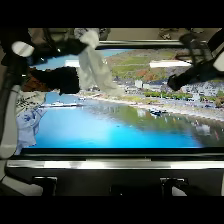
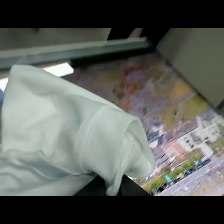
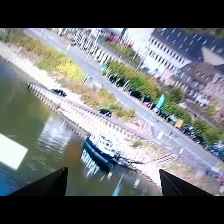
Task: Fold the shirts.
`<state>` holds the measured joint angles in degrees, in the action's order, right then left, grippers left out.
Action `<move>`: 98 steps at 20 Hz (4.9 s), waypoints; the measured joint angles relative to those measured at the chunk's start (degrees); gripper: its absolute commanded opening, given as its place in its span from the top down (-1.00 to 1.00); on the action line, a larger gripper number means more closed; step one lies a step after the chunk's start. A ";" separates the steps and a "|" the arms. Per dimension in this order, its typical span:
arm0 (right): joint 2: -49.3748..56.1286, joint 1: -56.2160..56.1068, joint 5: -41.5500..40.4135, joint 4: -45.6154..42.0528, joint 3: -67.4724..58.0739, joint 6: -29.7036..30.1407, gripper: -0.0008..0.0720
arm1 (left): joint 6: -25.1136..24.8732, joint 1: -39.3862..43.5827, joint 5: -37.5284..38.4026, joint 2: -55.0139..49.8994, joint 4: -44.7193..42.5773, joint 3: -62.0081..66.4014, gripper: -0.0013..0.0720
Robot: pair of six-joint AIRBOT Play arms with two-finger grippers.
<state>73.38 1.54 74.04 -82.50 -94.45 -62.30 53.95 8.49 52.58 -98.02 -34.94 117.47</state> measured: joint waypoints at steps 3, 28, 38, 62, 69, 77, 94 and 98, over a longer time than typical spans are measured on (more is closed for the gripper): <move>-8.35 0.00 -1.84 -2.51 -2.89 0.39 -0.86 | -0.33 3.80 0.20 12.13 0.35 0.00 0.88; -6.86 -0.15 13.60 14.45 29.09 2.03 -0.96 | 25.33 12.76 6.80 23.80 -33.48 -53.22 0.87; -6.10 -13.09 1.70 30.47 55.65 9.79 -0.99 | 25.55 11.23 6.93 23.65 -33.73 -54.23 0.87; -28.06 -6.64 -6.80 6.95 10.88 7.82 0.83 | 26.95 5.92 7.10 45.97 -36.28 -29.11 0.87; -34.32 -4.98 4.68 4.59 3.63 3.74 0.83 | 31.61 7.91 10.58 57.13 -36.74 -25.79 0.88; -25.99 -5.01 18.38 8.35 27.80 3.15 0.83 | 35.12 8.24 17.42 53.96 -40.54 -50.14 0.87; 7.32 10.19 6.21 15.78 19.06 10.40 -0.94 | 31.71 -10.95 19.34 23.91 -36.39 -49.62 -0.99; 5.88 16.04 12.31 16.33 27.56 11.80 -0.96 | 28.39 -14.27 20.85 26.99 -30.64 -64.06 -0.99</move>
<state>79.26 17.58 86.35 -66.17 -66.89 -50.50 82.35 -5.78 73.43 -71.02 -65.58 53.41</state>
